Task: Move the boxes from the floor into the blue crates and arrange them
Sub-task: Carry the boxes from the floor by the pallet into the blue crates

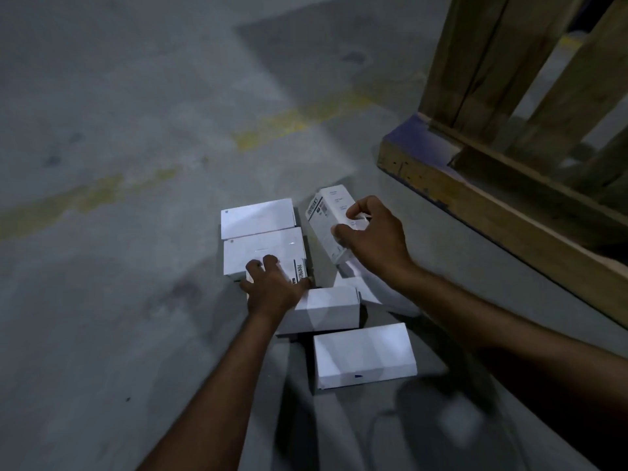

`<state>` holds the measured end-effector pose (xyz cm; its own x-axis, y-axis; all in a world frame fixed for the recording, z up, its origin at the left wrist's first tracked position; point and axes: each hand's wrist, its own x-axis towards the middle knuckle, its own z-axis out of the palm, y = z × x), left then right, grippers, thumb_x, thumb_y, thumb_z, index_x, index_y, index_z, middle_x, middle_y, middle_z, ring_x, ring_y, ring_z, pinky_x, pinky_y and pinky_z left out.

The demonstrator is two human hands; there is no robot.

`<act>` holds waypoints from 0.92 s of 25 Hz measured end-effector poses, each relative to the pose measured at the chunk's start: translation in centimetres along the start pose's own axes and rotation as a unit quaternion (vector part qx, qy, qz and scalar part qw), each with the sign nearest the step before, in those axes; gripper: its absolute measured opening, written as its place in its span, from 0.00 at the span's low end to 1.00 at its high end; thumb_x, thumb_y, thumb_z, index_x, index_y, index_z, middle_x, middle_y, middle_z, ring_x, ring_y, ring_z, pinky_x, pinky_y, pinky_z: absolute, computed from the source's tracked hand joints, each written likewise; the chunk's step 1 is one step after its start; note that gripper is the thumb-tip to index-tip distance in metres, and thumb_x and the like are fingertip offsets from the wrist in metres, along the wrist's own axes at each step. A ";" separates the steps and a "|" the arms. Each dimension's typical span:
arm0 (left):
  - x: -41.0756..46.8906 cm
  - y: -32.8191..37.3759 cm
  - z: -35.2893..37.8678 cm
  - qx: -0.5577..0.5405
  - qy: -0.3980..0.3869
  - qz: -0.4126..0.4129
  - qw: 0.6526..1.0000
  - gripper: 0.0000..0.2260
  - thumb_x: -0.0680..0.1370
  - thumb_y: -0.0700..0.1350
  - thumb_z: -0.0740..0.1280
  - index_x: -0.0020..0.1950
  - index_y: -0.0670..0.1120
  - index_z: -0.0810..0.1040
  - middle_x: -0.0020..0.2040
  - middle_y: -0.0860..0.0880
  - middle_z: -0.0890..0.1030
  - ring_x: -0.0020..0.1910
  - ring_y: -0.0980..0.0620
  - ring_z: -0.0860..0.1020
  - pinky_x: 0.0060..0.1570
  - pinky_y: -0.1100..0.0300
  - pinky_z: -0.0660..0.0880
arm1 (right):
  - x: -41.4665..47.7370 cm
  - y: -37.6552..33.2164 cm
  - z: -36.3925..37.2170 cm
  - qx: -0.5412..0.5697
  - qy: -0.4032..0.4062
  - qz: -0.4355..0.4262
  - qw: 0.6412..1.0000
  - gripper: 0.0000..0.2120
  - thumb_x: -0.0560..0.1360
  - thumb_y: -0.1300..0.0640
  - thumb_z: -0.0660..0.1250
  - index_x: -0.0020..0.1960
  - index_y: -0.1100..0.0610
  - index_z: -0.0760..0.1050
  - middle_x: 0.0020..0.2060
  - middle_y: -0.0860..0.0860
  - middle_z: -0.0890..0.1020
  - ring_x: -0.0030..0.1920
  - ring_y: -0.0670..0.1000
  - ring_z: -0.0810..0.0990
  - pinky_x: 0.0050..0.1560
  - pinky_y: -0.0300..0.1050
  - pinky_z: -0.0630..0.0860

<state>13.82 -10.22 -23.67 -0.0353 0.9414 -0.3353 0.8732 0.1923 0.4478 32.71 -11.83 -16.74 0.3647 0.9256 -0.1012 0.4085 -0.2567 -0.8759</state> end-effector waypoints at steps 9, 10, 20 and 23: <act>-0.5 1.3 0.9 0.152 -0.198 0.029 0.968 0.70 0.54 0.81 0.67 0.82 0.44 0.42 0.81 0.39 0.45 0.80 0.37 0.49 0.76 0.40 0.59 | -0.7 0.0 -0.3 -0.030 -0.008 -0.017 0.999 0.17 0.73 0.55 0.76 0.53 0.49 0.69 0.69 0.52 0.76 0.66 0.57 0.78 0.50 0.48 0.85; -0.4 1.1 1.1 0.182 -0.207 0.049 0.960 0.67 0.57 0.80 0.69 0.83 0.47 0.43 0.81 0.41 0.43 0.80 0.37 0.48 0.77 0.39 0.58 | -0.8 0.0 -0.4 -0.030 -0.007 -0.016 0.999 0.17 0.73 0.55 0.76 0.53 0.49 0.69 0.70 0.52 0.75 0.66 0.57 0.77 0.50 0.48 0.85; 0.7 1.6 -2.6 0.120 0.036 0.214 0.969 0.42 0.64 0.74 0.69 0.67 0.48 0.72 0.61 0.48 0.80 0.55 0.44 0.80 0.51 0.48 0.80 | -0.2 1.1 -0.9 -0.202 0.039 -0.163 0.965 0.26 0.82 0.50 0.63 0.77 0.41 0.61 0.75 0.53 0.64 0.70 0.55 0.69 0.65 0.52 0.77; 0.6 4.0 -5.0 -0.182 -0.016 0.135 0.974 0.38 0.69 0.71 0.72 0.71 0.53 0.65 0.61 0.53 0.77 0.56 0.48 0.80 0.52 0.50 0.81 | 0.3 0.7 -1.2 -0.321 0.075 -0.203 0.922 0.29 0.82 0.48 0.60 0.81 0.41 0.53 0.77 0.57 0.60 0.73 0.59 0.64 0.69 0.58 0.70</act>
<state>14.82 -7.52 -17.91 0.1922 0.9634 -0.1867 0.6174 0.0292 0.7861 34.11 -12.08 -16.79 0.1638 0.9452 0.2826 0.9307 -0.0530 -0.3620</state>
